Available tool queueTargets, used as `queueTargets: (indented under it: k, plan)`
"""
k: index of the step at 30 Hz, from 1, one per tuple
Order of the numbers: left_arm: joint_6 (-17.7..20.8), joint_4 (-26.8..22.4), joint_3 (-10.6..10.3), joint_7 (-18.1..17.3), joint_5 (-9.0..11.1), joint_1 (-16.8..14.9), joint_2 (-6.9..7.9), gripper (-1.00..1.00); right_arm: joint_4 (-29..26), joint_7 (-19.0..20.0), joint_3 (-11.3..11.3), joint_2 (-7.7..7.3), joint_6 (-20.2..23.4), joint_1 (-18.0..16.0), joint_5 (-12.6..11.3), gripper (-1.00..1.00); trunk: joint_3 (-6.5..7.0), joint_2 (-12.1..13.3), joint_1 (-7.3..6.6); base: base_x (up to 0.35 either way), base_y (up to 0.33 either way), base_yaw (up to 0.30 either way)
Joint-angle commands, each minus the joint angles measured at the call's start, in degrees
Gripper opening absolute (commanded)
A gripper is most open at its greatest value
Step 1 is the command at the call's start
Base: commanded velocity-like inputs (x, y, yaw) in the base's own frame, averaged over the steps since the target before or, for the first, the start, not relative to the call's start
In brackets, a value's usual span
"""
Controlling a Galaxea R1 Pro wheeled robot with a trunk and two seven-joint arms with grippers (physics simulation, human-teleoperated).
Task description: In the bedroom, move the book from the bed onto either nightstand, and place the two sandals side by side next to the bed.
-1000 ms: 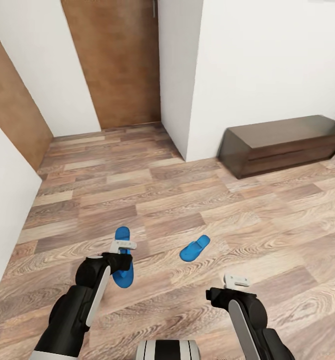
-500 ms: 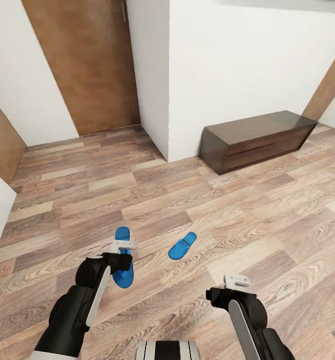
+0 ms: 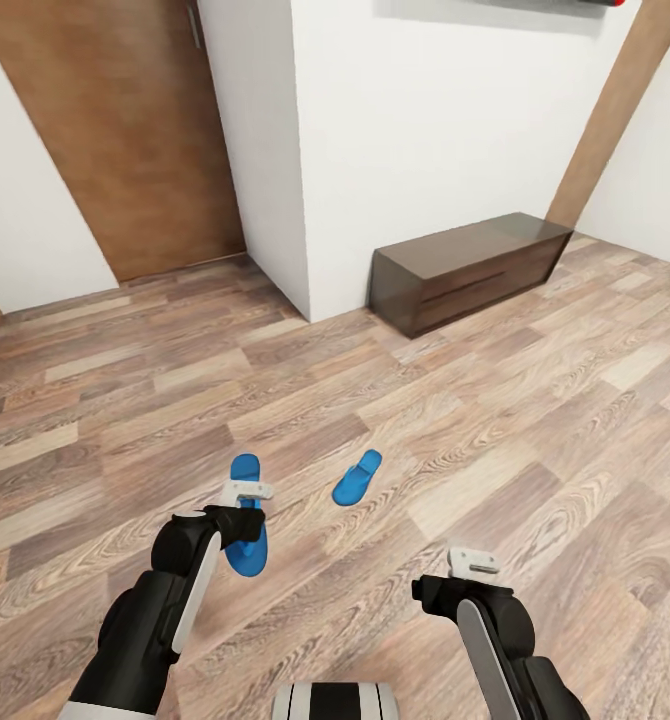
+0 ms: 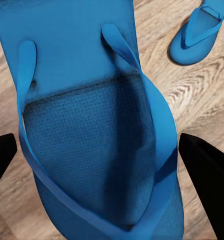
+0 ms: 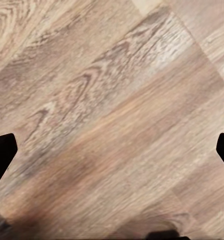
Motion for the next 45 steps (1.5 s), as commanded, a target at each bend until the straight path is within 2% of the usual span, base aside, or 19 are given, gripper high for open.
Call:
queueTargets:
  k: [1,10,29,38,45]
  plan:
    - [0.2,0.0,-0.1,-0.1,-0.3,0.0,0.0,-1.0,-0.1,-0.6,0.0,0.01,0.2,0.0,-0.6,1.0,-0.03,0.0,-0.01,-0.007,0.286,-0.112]
    - [0.2,0.3,0.0,0.0,-0.2,0.0,0.0,-1.0,-0.1,-0.6,0.0,0.01,0.2,0.0,-0.5,1.0,-0.03,0.0,-0.01,-0.001,0.067,-0.014]
    - [0.2,0.3,-0.1,0.0,-0.3,0.0,-0.08,-1.0,-0.1,-0.6,0.0,0.01,0.2,0.0,-0.5,1.0,-0.03,0.0,-0.01,0.279,0.133,0.0]
    - [0.2,0.3,-0.1,0.0,-0.4,0.0,-0.08,-1.0,-0.1,-0.6,0.0,0.01,0.2,0.0,-0.5,1.0,-0.03,0.0,-0.01,0.153,0.281,0.0]
    - [0.2,0.3,-0.1,0.0,-0.5,0.0,-0.08,-1.0,-0.1,-0.6,0.0,0.01,0.2,0.0,-0.5,1.0,-0.03,0.0,-0.01,0.03,0.064,0.0]
